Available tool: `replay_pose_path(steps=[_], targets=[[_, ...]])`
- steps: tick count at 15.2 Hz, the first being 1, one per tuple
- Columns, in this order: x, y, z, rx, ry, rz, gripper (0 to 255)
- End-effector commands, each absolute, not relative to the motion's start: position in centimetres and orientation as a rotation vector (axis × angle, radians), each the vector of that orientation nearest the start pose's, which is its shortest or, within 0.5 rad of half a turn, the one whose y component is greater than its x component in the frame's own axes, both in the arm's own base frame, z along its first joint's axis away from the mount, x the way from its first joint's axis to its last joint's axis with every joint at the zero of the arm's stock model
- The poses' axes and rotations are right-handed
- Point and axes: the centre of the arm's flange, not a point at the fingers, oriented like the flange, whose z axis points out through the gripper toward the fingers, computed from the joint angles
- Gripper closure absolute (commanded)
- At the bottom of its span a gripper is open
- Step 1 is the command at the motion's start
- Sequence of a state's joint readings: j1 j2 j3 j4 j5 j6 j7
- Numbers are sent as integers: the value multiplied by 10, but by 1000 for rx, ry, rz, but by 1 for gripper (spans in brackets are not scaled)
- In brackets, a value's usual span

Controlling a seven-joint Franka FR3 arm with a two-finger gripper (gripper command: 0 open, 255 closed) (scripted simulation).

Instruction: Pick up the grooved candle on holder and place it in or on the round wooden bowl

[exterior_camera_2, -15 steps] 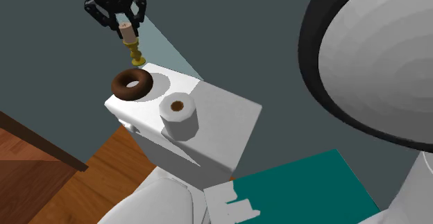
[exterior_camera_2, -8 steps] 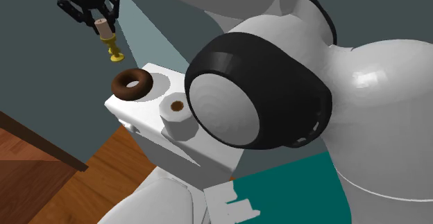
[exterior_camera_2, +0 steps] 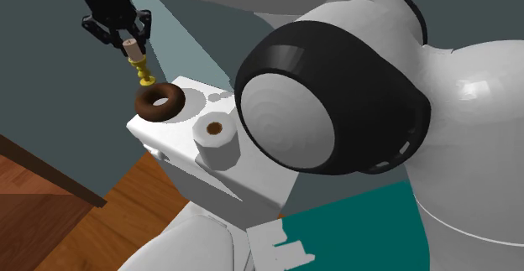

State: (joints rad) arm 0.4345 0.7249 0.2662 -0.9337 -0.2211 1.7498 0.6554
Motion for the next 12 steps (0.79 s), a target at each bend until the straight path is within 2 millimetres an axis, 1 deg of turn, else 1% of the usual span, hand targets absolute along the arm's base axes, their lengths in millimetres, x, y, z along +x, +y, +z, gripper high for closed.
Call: replay_pose_path(steps=[1, 10, 12], targets=[[635, 412, 463, -3105, 3, -179, 255], [635, 412, 416, -3105, 3, -179, 255], [635, 412, 416, -3105, 3, -179, 255]])
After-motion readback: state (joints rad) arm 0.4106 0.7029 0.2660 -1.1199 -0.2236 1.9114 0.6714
